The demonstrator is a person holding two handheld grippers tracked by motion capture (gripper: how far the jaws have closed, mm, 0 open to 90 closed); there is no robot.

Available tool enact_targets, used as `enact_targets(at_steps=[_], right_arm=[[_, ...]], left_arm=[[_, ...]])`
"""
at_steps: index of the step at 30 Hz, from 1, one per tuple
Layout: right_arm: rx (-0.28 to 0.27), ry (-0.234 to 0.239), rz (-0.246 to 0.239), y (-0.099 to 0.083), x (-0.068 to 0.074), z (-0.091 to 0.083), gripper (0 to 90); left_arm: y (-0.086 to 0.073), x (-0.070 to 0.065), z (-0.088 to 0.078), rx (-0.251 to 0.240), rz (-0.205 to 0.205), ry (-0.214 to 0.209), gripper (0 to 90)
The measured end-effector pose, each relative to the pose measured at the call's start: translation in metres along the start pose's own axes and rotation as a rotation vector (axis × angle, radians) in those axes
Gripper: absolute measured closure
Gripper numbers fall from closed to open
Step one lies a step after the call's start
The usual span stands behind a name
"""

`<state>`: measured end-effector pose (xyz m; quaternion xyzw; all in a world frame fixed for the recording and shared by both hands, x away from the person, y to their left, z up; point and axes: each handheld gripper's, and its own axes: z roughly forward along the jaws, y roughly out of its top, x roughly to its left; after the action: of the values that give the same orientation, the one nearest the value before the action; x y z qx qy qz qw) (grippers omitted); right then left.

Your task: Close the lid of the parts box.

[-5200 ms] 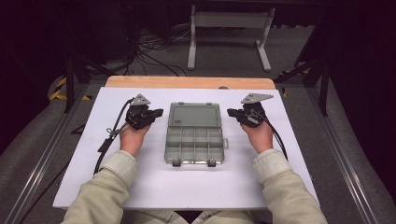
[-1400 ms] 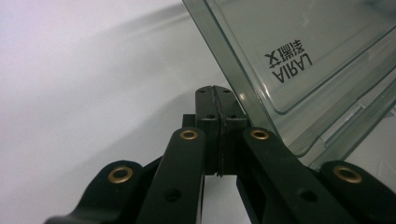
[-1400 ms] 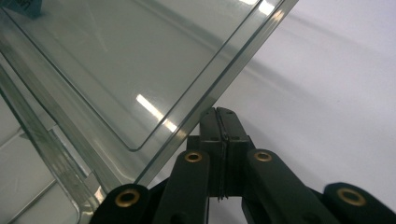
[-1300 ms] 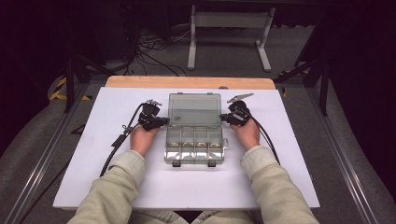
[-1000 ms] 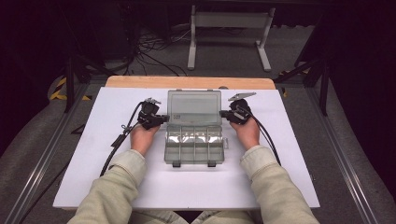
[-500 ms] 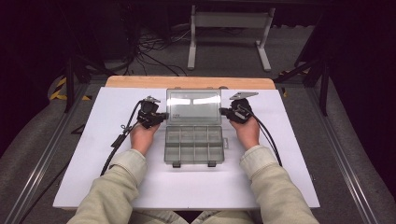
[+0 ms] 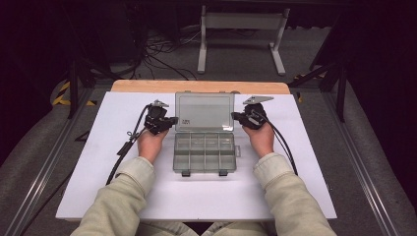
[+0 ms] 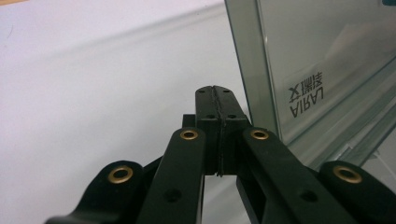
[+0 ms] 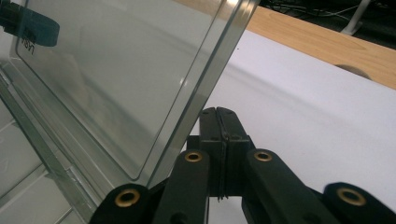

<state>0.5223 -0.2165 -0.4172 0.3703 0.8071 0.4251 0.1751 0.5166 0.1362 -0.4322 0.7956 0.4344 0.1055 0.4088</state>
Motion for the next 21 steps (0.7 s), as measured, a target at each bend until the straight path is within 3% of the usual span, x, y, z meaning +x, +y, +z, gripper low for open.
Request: enact_targets(at_steps=[12, 21], right_arm=[[-0.015, 0.023, -0.023, 0.001, 0.003, -0.006, 90.0], [-0.045, 0.049, -0.029, -0.001, 0.005, -0.021, 90.0]], left_arm=[[0.001, -0.002, -0.006, -0.014, 0.019, -0.015, 90.0], [-0.001, 0.0, -0.021, -0.041, 0.027, -0.063, 90.0]])
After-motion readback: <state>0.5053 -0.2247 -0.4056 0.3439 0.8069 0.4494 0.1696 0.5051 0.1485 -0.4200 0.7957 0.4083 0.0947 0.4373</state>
